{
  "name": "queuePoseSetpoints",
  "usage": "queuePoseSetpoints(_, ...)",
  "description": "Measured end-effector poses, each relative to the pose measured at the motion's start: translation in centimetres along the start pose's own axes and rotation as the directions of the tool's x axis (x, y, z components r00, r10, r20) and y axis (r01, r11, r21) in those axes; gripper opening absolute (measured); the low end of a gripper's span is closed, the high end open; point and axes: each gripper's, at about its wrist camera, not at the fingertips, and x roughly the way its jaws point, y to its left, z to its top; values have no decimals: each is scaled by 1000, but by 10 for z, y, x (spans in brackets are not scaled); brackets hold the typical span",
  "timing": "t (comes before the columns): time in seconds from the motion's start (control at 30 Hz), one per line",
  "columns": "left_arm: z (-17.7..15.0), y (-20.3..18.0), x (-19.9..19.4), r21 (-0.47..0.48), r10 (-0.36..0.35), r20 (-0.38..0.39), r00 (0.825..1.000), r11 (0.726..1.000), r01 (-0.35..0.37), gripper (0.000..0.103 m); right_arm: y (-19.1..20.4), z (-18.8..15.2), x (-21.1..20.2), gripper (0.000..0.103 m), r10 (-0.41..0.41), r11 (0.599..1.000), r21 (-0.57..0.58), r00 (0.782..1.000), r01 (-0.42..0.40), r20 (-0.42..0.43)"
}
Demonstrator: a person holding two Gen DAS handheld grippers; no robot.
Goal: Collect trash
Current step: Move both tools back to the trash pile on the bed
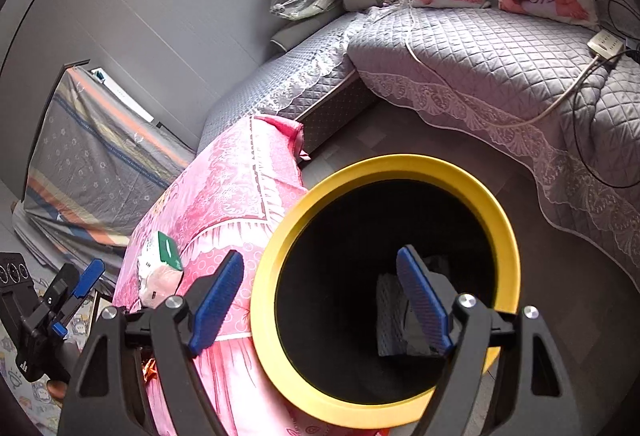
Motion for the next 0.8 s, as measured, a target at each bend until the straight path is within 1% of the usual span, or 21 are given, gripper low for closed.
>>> queuePoseSetpoints(0.1, -8, 25, -38, -1, 17, 26, 1000, 1000, -17, 95, 23, -3, 9, 76, 14, 998, -54, 1000, -16, -26)
queuePoseSetpoints(0.2, -23, 53, -79, 4, 93, 51, 994, 996, -93, 95, 50, -7, 20, 76, 28, 991, -126, 998, -36, -61)
queuePoseSetpoints(0.27, -36, 75, -110, -2, 157, 68, 985, 988, -157, 95, 70, -11, 27, 76, 36, 981, -190, 996, -51, -81)
queuePoseSetpoints(0.33, -51, 97, -139, -14, 238, 78, 968, 971, -237, 95, 94, -15, 37, 76, 38, 965, -252, 993, -66, -113)
queuePoseSetpoints(0.43, -76, 130, -186, -62, 356, 98, 929, 934, -351, 95, 130, -22, 58, 76, 68, 939, -319, 978, -130, -196)
queuePoseSetpoints(0.5, -91, 147, -210, -101, 407, 100, 908, 912, -397, 95, 156, -26, 73, 77, 71, 918, -364, 966, -160, -247)
queuePoseSetpoints(0.57, -103, 162, -229, -147, 445, 104, 889, 891, -429, 95, 187, -28, 89, 79, 55, 888, -423, 957, -177, -285)
queuePoseSetpoints(0.6, -109, 169, -237, -173, 459, 108, 882, 882, -438, 95, 202, -29, 97, 87, 47, 873, -452, 952, -186, -301)
queuePoseSetpoints(0.63, -114, 175, -244, -198, 464, 113, 879, 877, -437, 95, 217, -29, 104, 88, 43, 858, -474, 949, -195, -314)
queuePoseSetpoints(0.67, -118, 181, -250, -223, 461, 115, 880, 875, -429, 95, 233, -28, 112, 88, 38, 843, -495, 942, -209, -333)
queuePoseSetpoints(0.73, -126, 191, -258, -261, 456, 116, 882, 871, -416, 95, 264, -26, 130, 92, 24, 812, -533, 926, -238, -377)
queuePoseSetpoints(0.77, -129, 194, -259, -273, 454, 116, 884, 870, -411, 95, 280, -24, 140, 95, 5, 793, -557, 918, -245, -397)
queuePoseSetpoints(0.8, -132, 197, -260, -282, 451, 115, 885, 869, -406, 95, 297, -24, 153, 95, -26, 771, -586, 906, -250, -422)
